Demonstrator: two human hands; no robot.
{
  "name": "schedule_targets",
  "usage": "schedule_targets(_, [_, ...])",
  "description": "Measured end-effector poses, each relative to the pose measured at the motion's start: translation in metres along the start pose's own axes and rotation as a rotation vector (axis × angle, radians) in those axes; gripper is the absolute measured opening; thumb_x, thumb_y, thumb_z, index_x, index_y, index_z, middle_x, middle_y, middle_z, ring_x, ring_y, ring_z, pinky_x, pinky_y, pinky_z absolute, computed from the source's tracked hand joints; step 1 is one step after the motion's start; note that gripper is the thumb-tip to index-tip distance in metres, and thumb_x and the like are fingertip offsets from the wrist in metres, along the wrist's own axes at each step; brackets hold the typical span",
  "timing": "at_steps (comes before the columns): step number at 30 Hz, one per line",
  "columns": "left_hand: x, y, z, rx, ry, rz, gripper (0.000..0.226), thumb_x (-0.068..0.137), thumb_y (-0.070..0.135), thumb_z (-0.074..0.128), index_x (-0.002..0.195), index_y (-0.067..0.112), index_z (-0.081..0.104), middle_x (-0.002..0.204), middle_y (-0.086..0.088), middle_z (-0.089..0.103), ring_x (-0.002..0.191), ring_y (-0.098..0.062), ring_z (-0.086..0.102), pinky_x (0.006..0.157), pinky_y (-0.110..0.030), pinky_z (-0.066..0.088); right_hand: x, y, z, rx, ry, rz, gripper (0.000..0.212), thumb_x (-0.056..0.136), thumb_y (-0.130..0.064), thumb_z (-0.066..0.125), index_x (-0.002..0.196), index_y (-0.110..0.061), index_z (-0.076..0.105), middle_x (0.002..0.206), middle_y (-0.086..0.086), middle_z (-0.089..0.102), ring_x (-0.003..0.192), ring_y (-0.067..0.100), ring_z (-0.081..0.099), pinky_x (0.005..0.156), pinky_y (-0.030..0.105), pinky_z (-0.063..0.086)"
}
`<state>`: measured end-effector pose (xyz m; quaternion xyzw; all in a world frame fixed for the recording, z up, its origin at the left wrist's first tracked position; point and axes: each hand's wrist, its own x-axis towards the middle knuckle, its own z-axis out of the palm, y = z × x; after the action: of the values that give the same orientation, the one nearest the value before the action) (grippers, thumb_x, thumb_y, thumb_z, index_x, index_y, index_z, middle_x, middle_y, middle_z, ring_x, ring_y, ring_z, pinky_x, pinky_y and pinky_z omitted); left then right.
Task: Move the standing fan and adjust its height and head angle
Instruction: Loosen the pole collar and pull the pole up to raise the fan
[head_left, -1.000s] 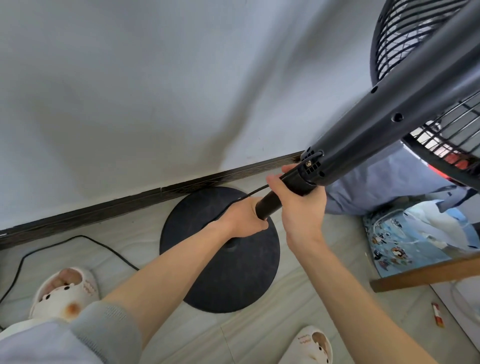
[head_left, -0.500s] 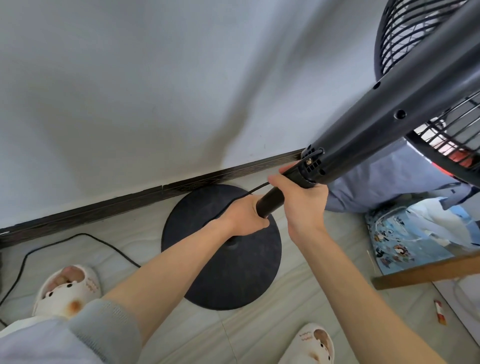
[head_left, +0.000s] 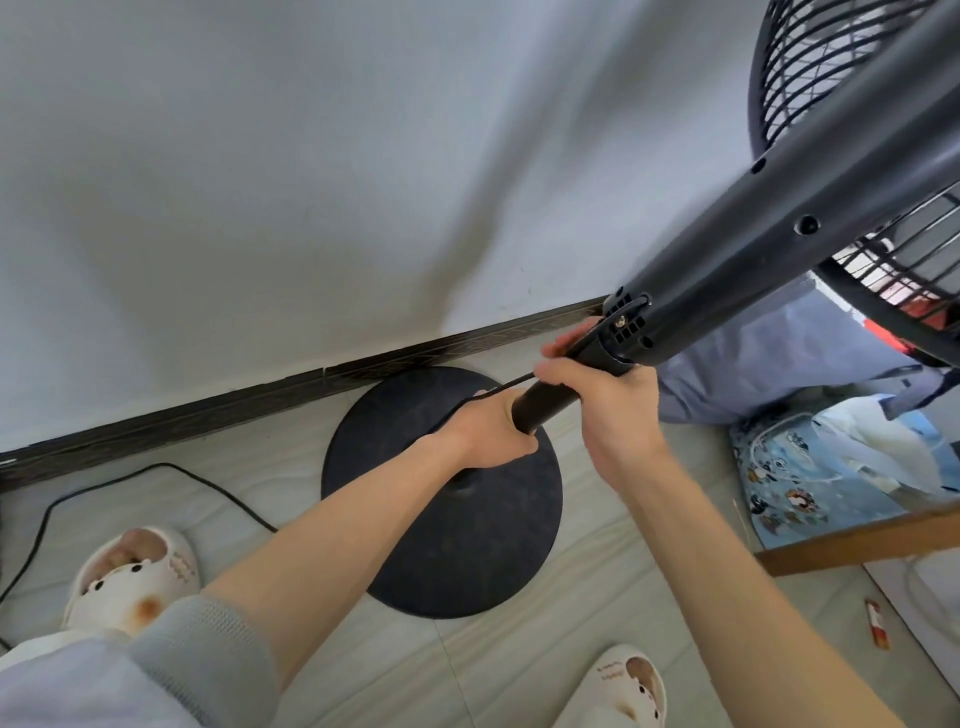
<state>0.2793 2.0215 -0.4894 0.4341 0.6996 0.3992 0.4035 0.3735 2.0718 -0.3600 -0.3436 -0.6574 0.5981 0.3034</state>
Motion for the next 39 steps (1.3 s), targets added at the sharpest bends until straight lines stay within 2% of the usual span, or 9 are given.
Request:
schedule_targets(3, [-0.001,-0.001,0.000,-0.009,0.010,-0.017,0.017,0.063,0.031,0.064,0.071,0.043,0.055,0.064,0.012,0.063,0.059,-0.007,0.060,0.056,-0.027,0.044,0.006,-0.011,-0.016,-0.038,-0.294,0.051,0.038,0.060,0.008,0.072,0.074,-0.028,0.072,0.089,0.003,0.068,0.094,0.023,0.060,0.082,0.037,0.051])
schedule_targets(8, [0.000,0.003,0.000,-0.020,-0.010,0.018,0.024,0.068,0.028,0.065,0.064,0.049,0.053,0.056,0.018,0.058,0.054,-0.004,0.055,0.056,-0.024,0.041,-0.007,0.001,0.007,-0.070,0.182,-0.004,0.029,0.061,-0.002,0.079,0.081,-0.018,0.065,0.070,-0.013,0.069,0.071,0.005,0.067,0.063,0.016,0.052])
schedule_targets(11, [0.003,0.002,0.000,-0.009,-0.018,0.030,0.024,0.071,0.028,0.066,0.063,0.046,0.052,0.056,0.015,0.058,0.052,-0.003,0.055,0.055,-0.025,0.042,-0.010,0.007,0.016,-0.077,0.299,-0.040,0.028,0.070,-0.002,0.084,0.085,-0.013,0.063,0.069,-0.012,0.069,0.067,0.002,0.068,0.059,0.013,0.052])
schedule_targets(17, [0.003,-0.005,0.000,0.014,0.013,-0.013,0.011,0.065,0.029,0.063,0.071,0.031,0.054,0.061,0.004,0.062,0.051,-0.008,0.055,0.055,-0.033,0.047,0.005,-0.018,-0.018,-0.024,-0.307,0.109,0.044,0.066,0.013,0.077,0.080,-0.028,0.073,0.103,0.010,0.072,0.101,0.022,0.065,0.086,0.037,0.054])
schedule_targets(24, [0.005,-0.001,0.001,0.031,-0.012,0.011,0.017,0.065,0.027,0.061,0.062,0.039,0.049,0.052,0.013,0.053,0.046,-0.004,0.048,0.053,-0.032,0.044,-0.005,0.001,0.008,0.000,0.152,-0.062,0.024,0.069,-0.010,0.086,0.064,-0.025,0.068,0.069,-0.010,0.070,0.071,0.007,0.068,0.066,0.016,0.052])
schedule_targets(29, [0.005,-0.005,0.002,0.030,0.000,-0.005,0.014,0.065,0.030,0.063,0.074,0.035,0.054,0.057,0.012,0.059,0.046,-0.003,0.053,0.055,-0.034,0.049,0.008,-0.019,-0.019,-0.061,-0.342,0.055,0.035,0.068,0.003,0.076,0.075,-0.032,0.075,0.086,-0.004,0.074,0.098,0.025,0.065,0.090,0.044,0.053])
schedule_targets(31, [0.003,-0.002,0.001,0.029,0.002,-0.012,0.013,0.065,0.029,0.063,0.074,0.035,0.054,0.056,0.011,0.059,0.047,-0.005,0.053,0.055,-0.033,0.048,0.007,-0.017,-0.020,-0.056,-0.289,0.040,0.035,0.067,0.003,0.076,0.075,-0.031,0.075,0.088,-0.001,0.075,0.099,0.025,0.066,0.089,0.045,0.053])
schedule_targets(36, [0.000,0.004,-0.001,0.012,-0.020,0.011,0.021,0.066,0.026,0.063,0.060,0.041,0.049,0.052,0.014,0.054,0.050,-0.006,0.052,0.053,-0.029,0.043,-0.005,0.000,0.006,0.025,0.145,-0.092,0.024,0.071,-0.003,0.084,0.074,-0.020,0.067,0.071,-0.013,0.071,0.072,0.003,0.070,0.067,0.013,0.052])
schedule_targets(39, [0.001,0.000,-0.001,0.005,-0.011,-0.002,0.017,0.066,0.026,0.064,0.063,0.035,0.050,0.056,0.010,0.057,0.050,-0.007,0.054,0.055,-0.034,0.049,0.000,-0.009,0.000,0.013,-0.013,-0.036,0.029,0.072,0.007,0.078,0.073,-0.020,0.069,0.077,-0.001,0.072,0.083,0.014,0.072,0.078,0.026,0.057])
